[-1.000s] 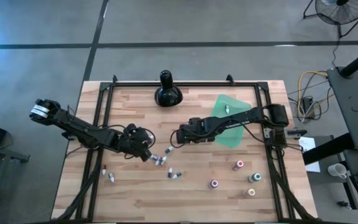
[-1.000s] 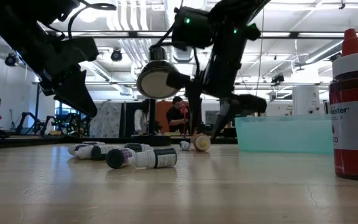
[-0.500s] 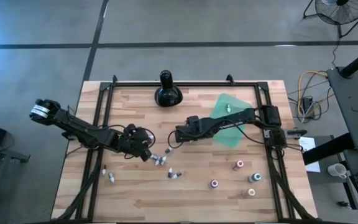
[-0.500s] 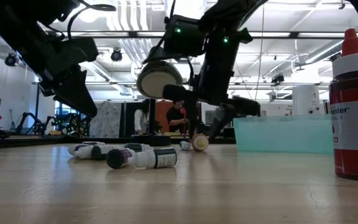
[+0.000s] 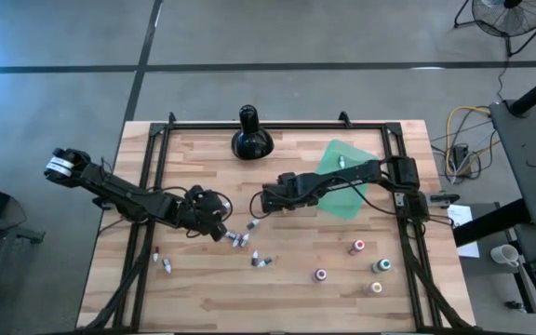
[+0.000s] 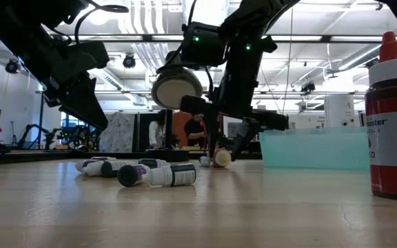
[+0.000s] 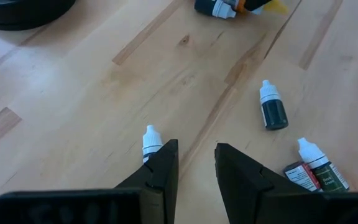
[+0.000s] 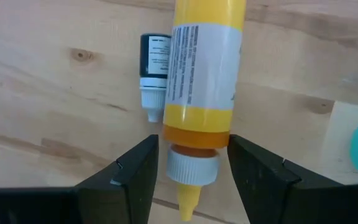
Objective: Pick & Place food coloring
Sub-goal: Adjust the large yellow food coloring bottle in the table
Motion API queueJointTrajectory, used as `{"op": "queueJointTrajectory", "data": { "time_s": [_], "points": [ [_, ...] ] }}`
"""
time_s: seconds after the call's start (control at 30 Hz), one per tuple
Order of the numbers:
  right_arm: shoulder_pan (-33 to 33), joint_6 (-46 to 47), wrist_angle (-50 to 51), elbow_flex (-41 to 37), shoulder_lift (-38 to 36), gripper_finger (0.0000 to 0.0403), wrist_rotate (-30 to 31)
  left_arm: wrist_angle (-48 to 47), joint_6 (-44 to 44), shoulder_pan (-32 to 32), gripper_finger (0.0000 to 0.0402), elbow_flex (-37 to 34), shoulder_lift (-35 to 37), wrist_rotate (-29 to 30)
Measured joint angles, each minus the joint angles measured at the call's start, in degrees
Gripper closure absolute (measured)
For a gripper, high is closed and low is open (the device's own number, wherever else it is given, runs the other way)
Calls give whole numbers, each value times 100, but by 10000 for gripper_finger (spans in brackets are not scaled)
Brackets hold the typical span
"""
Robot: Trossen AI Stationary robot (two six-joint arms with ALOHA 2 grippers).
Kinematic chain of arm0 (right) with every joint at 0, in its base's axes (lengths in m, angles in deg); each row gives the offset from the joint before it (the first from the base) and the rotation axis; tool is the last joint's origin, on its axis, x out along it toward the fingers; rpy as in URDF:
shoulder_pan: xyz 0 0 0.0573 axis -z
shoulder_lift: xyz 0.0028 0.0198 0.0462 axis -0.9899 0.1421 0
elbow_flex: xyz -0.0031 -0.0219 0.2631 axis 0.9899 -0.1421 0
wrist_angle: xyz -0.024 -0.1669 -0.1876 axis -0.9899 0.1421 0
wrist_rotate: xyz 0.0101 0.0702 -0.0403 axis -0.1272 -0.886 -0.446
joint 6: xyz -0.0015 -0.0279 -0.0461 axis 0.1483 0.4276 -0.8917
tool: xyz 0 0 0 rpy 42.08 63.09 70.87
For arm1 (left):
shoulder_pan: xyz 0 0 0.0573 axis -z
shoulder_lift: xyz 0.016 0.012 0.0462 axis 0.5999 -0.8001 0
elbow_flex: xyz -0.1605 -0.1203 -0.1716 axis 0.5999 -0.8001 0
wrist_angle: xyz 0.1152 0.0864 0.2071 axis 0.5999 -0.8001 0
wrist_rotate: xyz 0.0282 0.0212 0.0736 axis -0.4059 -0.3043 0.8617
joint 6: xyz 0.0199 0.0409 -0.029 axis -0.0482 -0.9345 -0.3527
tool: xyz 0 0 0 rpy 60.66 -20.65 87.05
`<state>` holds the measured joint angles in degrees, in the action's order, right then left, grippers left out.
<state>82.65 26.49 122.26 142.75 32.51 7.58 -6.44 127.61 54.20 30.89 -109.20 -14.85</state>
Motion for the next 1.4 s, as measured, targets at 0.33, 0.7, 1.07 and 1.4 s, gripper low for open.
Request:
{"op": "queueJointTrajectory", "data": {
  "time_s": [0.33,0.7,1.07,1.4],
  "points": [
    [-2,-83,32,-76,33,218,-214,0,0,0,321,0,0,-1],
    [-4,-223,28,-11,9,241,9,0,0,-2,321,0,0,0],
    [-2,-370,78,5,-35,312,-487,-1,0,0,321,0,0,0],
    [-80,-1445,2120,1114,-187,303,-2679,2,-2,0,321,-7,0,0]
  ]
}}
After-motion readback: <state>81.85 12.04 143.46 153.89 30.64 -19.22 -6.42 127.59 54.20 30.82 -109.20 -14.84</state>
